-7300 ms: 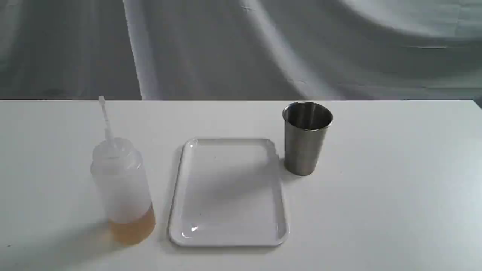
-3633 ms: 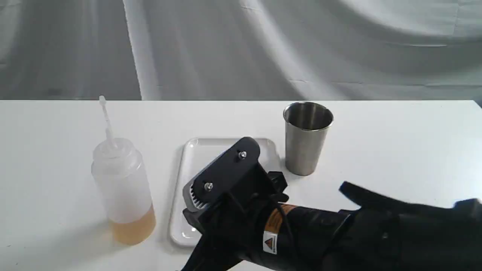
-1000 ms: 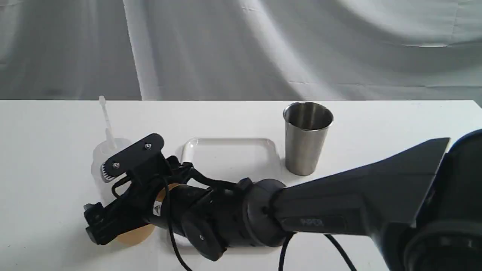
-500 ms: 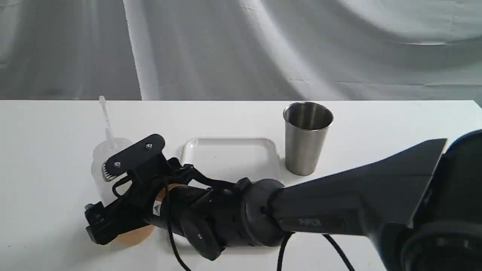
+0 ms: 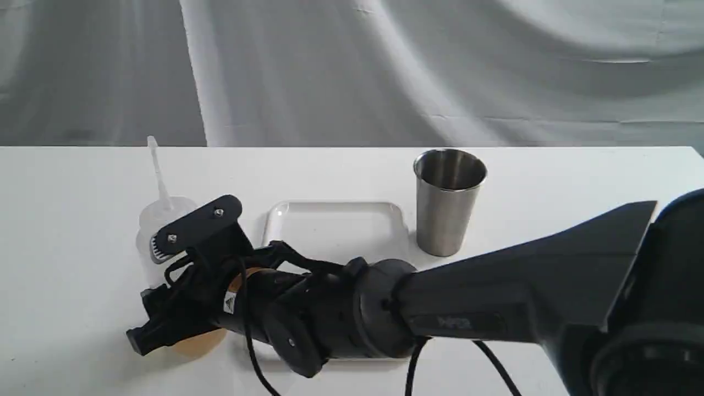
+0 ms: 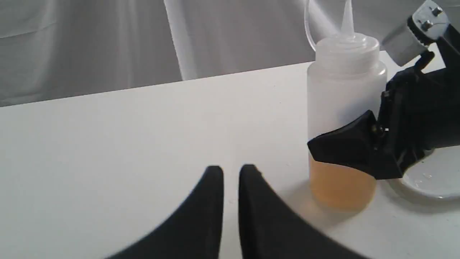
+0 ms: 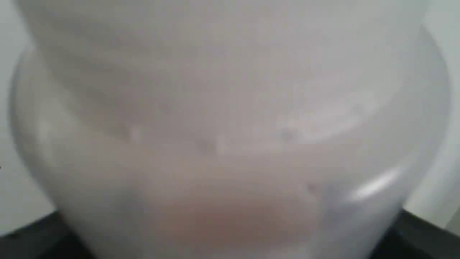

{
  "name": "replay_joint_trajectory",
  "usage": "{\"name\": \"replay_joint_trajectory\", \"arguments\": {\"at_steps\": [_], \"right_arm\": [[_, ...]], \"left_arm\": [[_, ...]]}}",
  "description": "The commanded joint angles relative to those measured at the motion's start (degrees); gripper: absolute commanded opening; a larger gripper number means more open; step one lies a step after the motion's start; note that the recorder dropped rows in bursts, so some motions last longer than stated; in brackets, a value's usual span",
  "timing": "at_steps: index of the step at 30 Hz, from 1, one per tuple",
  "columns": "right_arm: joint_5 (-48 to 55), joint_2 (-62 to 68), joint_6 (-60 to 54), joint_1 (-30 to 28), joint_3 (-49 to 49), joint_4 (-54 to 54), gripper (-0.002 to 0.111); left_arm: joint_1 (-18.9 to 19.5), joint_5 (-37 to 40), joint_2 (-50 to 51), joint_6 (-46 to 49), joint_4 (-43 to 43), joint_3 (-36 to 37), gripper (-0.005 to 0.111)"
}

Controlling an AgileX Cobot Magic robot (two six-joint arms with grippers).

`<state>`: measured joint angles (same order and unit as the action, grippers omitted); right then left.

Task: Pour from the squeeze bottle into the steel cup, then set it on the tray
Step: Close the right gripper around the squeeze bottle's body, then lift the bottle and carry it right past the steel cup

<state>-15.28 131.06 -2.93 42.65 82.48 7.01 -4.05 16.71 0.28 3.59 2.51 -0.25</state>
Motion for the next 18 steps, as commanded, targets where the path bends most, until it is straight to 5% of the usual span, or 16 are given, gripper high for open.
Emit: {"name": "replay_joint_trajectory", "arguments": {"at_steps": [1, 18], "right_arm": [[3.7, -2.8, 0.2, 0.1, 0.3, -0.8, 0.042], [23.7, -24.0, 5.3, -7.1, -4.9, -11.3, 0.041]], "left_arm": [[-0.2, -0.4, -0.3, -0.1, 0.0, 0.3, 0.008], [-0.2, -0.4, -0.3, -0.1, 0.0, 0.3, 0.008]]}}
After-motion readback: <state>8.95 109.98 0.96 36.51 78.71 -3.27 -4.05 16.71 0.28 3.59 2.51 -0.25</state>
